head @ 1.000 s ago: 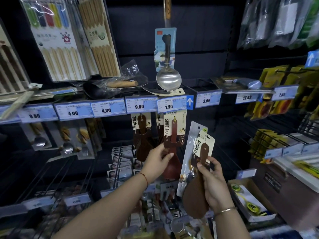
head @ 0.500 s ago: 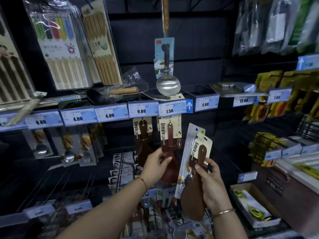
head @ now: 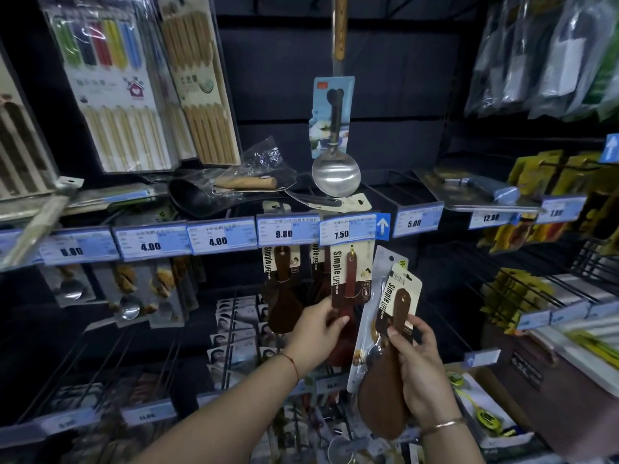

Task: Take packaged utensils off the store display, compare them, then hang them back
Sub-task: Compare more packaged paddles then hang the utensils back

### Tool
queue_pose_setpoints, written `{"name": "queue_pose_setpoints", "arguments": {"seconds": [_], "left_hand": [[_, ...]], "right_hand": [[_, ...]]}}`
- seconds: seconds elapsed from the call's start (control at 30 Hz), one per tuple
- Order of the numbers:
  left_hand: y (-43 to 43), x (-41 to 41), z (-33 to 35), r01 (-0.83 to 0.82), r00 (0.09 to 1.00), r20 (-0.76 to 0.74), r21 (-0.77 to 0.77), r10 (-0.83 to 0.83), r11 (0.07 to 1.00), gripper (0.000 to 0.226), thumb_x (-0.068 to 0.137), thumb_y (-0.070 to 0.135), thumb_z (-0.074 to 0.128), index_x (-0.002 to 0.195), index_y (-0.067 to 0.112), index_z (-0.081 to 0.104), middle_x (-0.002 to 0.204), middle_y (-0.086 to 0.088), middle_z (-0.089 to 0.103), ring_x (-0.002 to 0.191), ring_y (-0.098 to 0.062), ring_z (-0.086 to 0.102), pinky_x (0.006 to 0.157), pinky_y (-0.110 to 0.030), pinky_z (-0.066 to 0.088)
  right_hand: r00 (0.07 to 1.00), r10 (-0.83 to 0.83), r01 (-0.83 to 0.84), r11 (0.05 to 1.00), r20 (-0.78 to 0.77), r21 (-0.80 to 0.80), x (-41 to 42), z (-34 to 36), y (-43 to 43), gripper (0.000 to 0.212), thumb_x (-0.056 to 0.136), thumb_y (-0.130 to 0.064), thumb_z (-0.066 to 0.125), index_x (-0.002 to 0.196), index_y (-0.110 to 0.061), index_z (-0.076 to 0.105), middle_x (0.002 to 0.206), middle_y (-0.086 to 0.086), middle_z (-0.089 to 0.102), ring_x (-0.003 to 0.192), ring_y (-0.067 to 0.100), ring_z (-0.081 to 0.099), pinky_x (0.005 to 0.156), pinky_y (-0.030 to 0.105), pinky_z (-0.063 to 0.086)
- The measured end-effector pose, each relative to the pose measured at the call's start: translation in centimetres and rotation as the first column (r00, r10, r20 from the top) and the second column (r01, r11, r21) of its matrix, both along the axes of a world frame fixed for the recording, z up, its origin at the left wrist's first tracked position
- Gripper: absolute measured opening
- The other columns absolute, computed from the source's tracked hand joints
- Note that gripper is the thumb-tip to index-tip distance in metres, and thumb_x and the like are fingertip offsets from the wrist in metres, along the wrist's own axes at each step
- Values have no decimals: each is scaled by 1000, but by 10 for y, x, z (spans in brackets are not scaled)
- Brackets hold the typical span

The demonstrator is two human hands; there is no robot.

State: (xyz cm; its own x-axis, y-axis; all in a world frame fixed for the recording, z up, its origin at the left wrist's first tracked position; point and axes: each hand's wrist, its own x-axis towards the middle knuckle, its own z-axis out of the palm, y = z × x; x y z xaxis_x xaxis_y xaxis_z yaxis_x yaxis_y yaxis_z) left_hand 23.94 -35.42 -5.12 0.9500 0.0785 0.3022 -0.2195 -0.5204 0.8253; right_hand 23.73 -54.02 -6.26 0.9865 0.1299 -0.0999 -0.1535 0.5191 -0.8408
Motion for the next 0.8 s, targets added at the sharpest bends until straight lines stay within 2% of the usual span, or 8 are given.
{"name": "queue_pose_setpoints", "arguments": {"seconds": [0.2,0.27,0.4,0.57,0.7,0.8], "left_hand": [[-5,3,10,10,1000,30,36,-11,999,25,90,24,57,113,33,58,108,6,70,104,-8,64,94,-38,54],[1,-1,6,6,999,38,31,-7,1000,33,90,20,57,118,36,57,111,12,70,106,-2,63,97,-32,52],[14,-9,-4,-8,1000,22,38,7,999,40,89,19,56,118,47,50,107,23,67,107,8,60,98,-21,50],[18,-11,-8,-13,1000,-11,23,13,1000,35,89,24,56,114,48,53,108,24,69,107,7,62,94,-25,51],[13,-6,-4,-1,1000,-27,9,1,1000,37,89,23,57,117,47,52,114,19,68,110,4,61,98,-25,50],[9,-1,-6,-7,999,-50,-7,7,1000,34,88,24,59,120,37,55,117,13,68,113,-3,61,101,-31,50]], "right_hand": [[1000,-4,3,1000,-30,-12,-1,5,4,44,87,-2,66,123,-22,51,102,16,75,71,20,73,52,30,57],[999,-8,8,1000,-32,-13,-2,8,3,43,87,-1,65,122,-21,52,102,17,74,69,19,73,50,30,56],[999,-20,19,999,-28,-26,-3,13,4,44,88,1,63,124,-19,50,85,9,77,62,17,71,47,29,55],[998,-37,36,999,-51,-28,-7,15,4,41,89,3,60,123,-18,50,87,12,75,61,17,71,48,28,56],[996,-64,62,998,-56,-27,-8,20,2,36,90,6,57,116,-19,51,79,6,77,60,15,71,46,25,55],[994,-83,80,996,-68,-36,-8,24,-4,34,90,6,57,111,-20,53,85,10,75,61,15,72,46,25,55]]}}
